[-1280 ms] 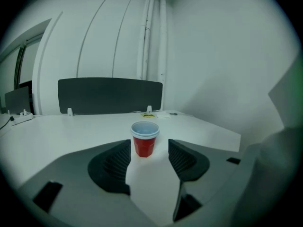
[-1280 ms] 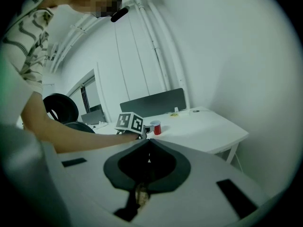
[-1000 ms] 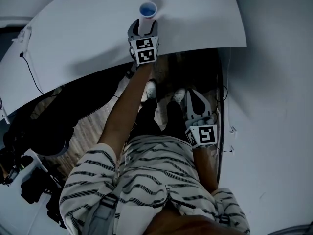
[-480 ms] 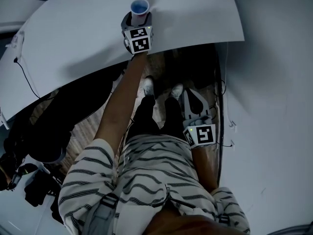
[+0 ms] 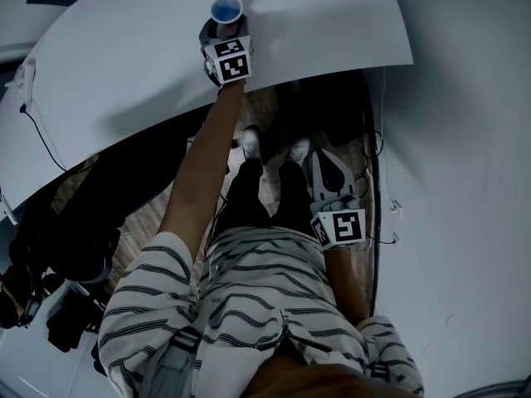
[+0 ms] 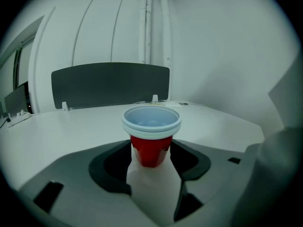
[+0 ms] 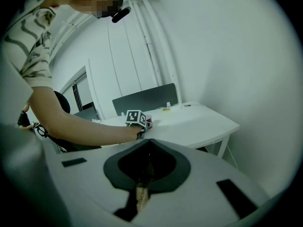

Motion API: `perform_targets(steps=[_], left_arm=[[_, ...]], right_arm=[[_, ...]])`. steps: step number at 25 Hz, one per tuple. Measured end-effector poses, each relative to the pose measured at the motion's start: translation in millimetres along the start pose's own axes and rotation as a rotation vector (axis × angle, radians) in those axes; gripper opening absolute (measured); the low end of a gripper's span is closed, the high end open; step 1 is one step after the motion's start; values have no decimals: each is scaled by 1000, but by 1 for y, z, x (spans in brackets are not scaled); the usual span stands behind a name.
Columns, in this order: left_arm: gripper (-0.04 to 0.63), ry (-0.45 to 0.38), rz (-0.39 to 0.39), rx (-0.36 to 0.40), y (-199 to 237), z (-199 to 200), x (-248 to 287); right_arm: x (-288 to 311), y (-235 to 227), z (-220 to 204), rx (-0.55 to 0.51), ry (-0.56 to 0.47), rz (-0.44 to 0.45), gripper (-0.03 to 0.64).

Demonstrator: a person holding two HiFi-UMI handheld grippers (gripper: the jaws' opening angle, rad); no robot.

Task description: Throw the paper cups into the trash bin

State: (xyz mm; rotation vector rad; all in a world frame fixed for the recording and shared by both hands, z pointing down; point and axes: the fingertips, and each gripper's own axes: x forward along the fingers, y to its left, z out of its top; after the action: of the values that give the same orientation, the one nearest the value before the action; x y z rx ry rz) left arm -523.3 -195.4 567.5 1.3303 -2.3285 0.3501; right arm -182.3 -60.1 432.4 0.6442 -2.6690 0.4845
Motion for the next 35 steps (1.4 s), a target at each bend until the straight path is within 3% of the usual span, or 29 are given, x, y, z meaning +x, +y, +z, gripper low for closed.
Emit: perform_targets(steps=[13,23,35], left_arm=[[261,-43,-24,-1,-7,7,-15],[261,-91,-70,49,-30,11,-48],[261,-155,-219,101,-61,43,-134]], right_arm=[[-1,-14,-8,34,-4,-42,9],[-12,-25,-6,32,-51,-79,9],[-40,-8,16,20,-138,-142,9]])
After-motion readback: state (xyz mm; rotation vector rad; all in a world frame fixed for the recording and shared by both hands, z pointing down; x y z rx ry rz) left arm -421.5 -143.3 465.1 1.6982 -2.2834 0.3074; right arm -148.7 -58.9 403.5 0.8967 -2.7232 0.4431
